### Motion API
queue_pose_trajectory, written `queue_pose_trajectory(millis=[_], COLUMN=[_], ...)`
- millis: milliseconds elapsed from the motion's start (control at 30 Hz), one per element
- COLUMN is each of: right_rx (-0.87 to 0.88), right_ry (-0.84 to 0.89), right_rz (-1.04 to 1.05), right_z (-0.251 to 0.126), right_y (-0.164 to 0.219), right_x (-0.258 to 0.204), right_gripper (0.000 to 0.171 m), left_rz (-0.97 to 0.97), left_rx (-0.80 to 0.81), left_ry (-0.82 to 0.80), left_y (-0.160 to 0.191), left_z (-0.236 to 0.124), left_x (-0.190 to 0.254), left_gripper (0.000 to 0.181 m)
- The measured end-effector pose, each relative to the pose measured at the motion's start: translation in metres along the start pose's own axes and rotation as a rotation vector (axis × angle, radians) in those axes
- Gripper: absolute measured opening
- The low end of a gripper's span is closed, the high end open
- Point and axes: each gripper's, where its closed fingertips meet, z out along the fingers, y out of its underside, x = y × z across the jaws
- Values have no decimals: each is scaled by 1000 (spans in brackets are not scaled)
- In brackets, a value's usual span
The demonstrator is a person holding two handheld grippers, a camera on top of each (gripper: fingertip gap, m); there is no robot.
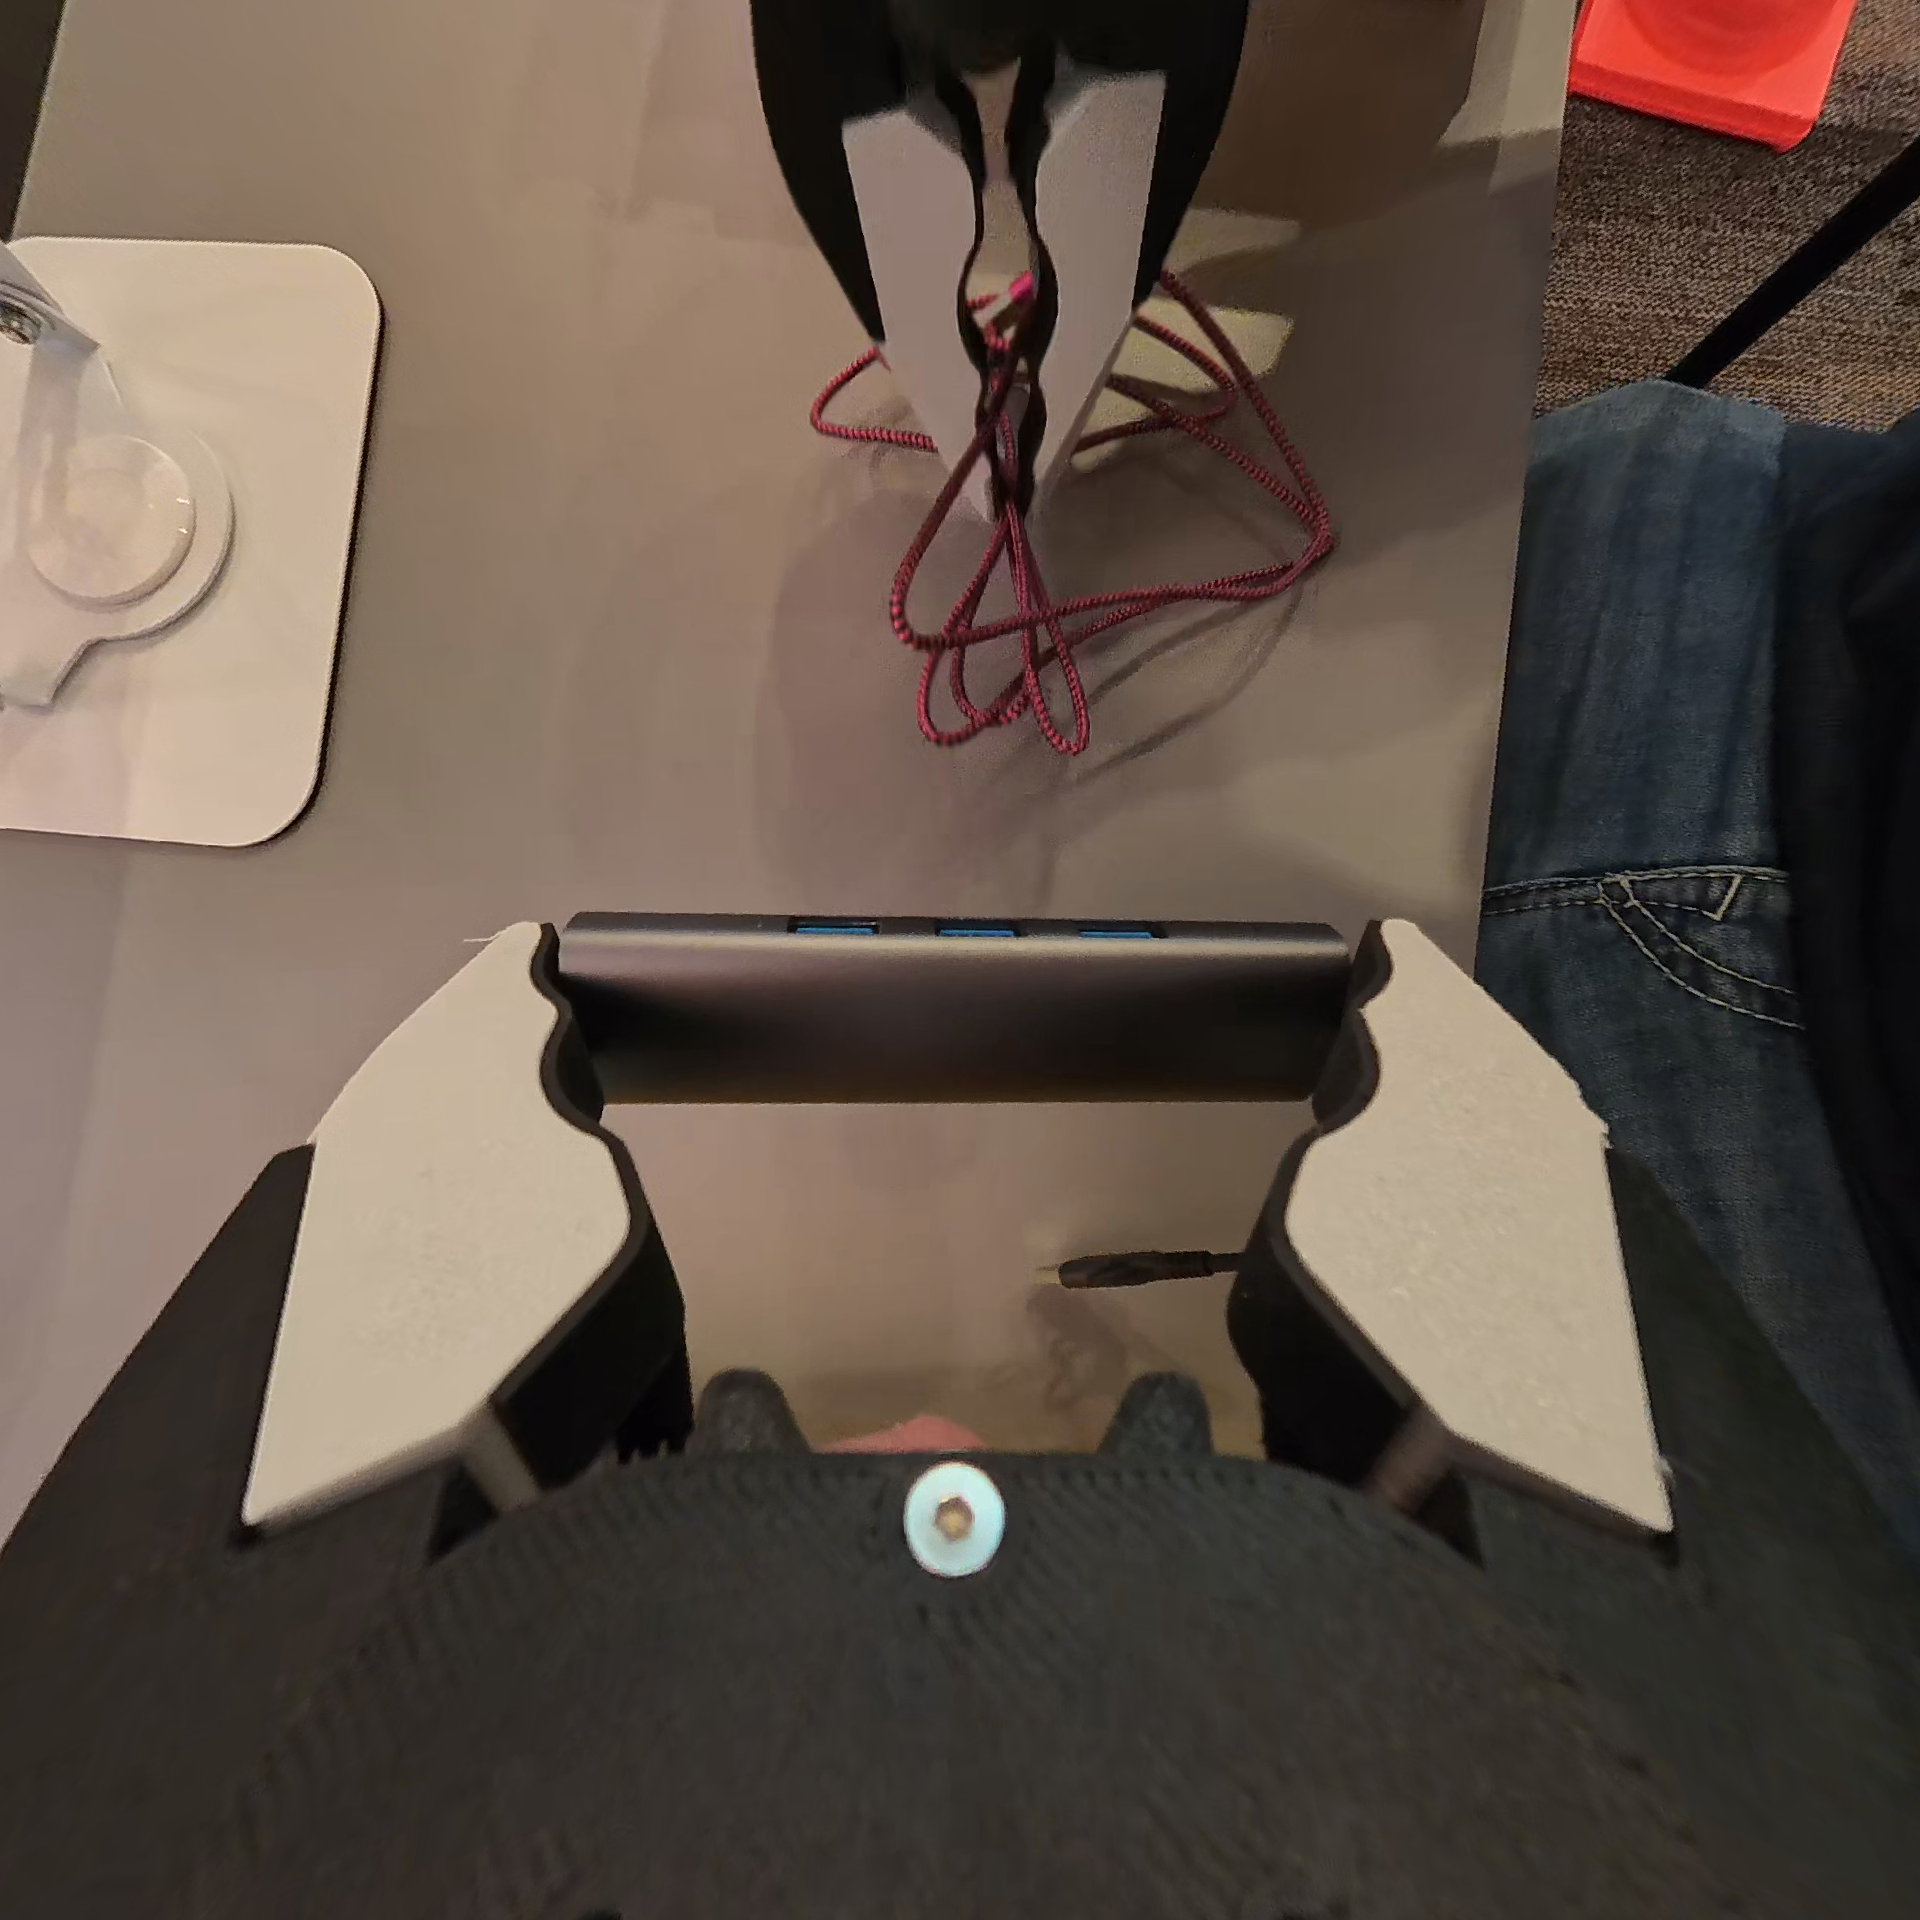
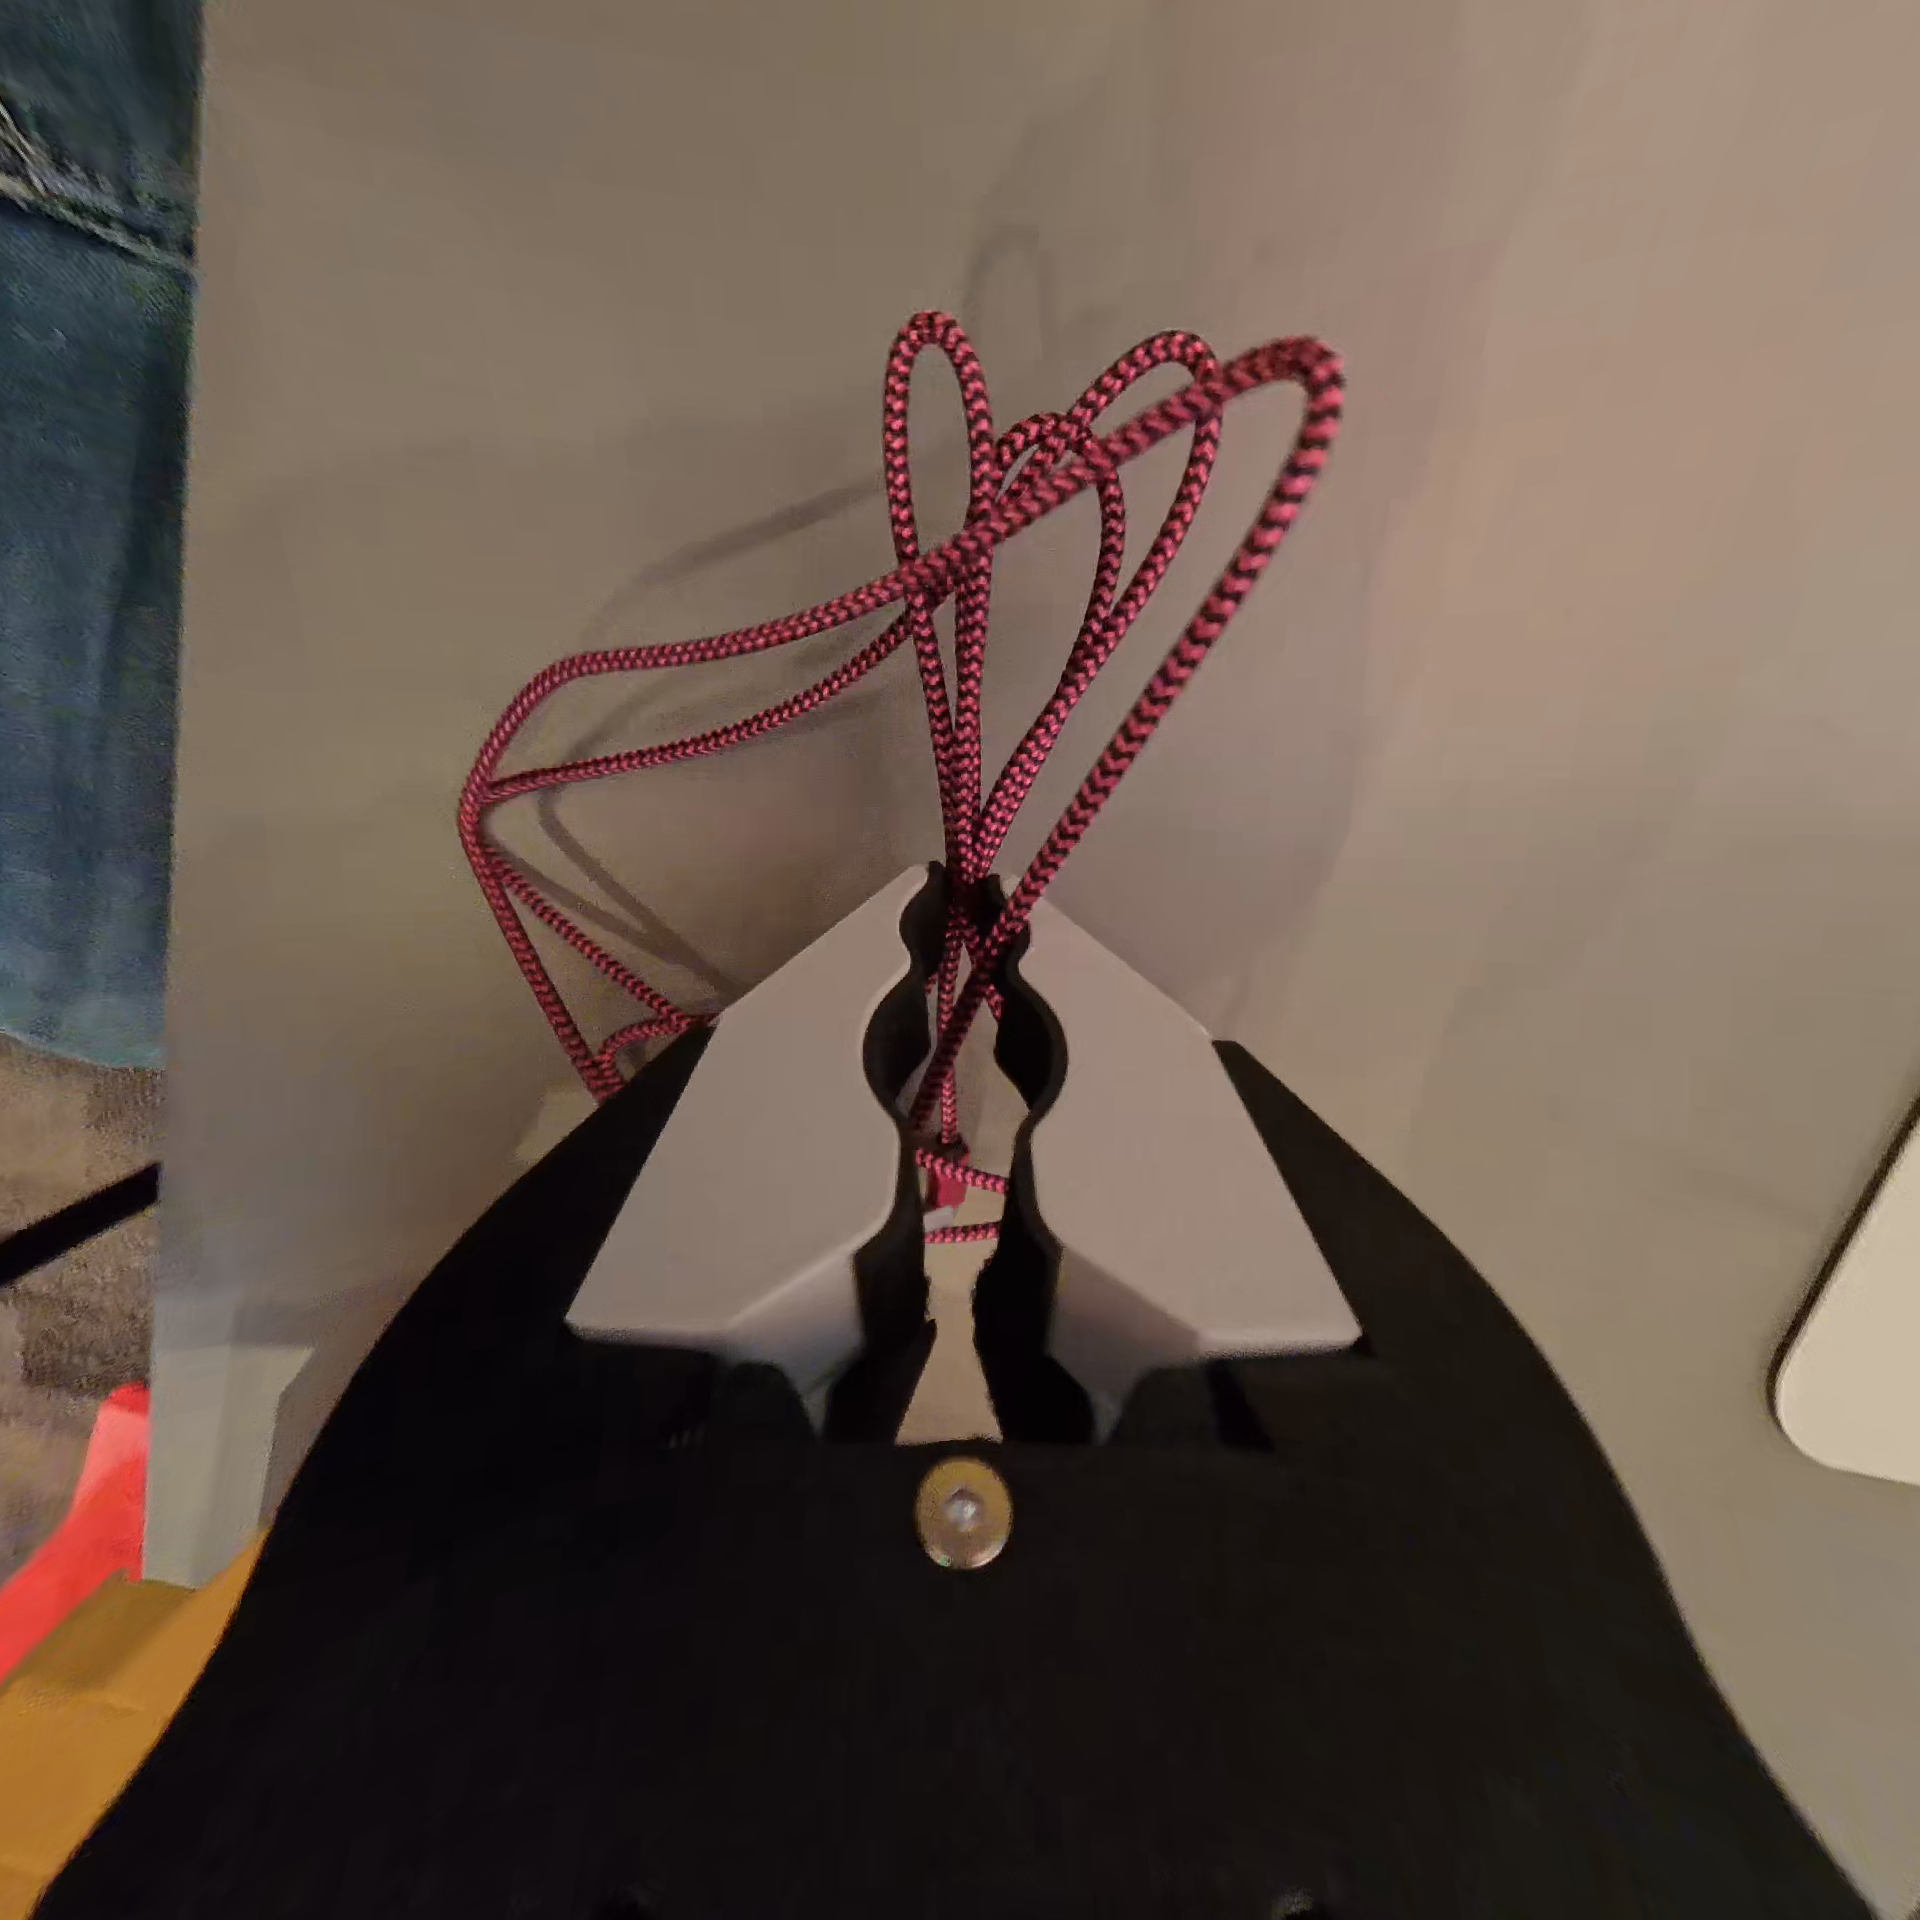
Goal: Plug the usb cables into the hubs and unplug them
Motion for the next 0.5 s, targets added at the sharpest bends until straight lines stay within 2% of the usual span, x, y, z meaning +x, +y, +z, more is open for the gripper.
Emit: queue_pose_trajectory(millis=[300, 500], right_rx=[86, 142], right_ry=[120, 222], right_rz=[108, 177], right_z=[-55, -114], right_y=[1, 6], right_x=[13, 13], right_gripper=[3, 3], left_rz=[0, -2], left_rx=[-2, -4], left_ry=[3, 5], left_y=[0, 1], left_z=[5, 6], left_x=[0, 1], left_gripper=[133, 133])
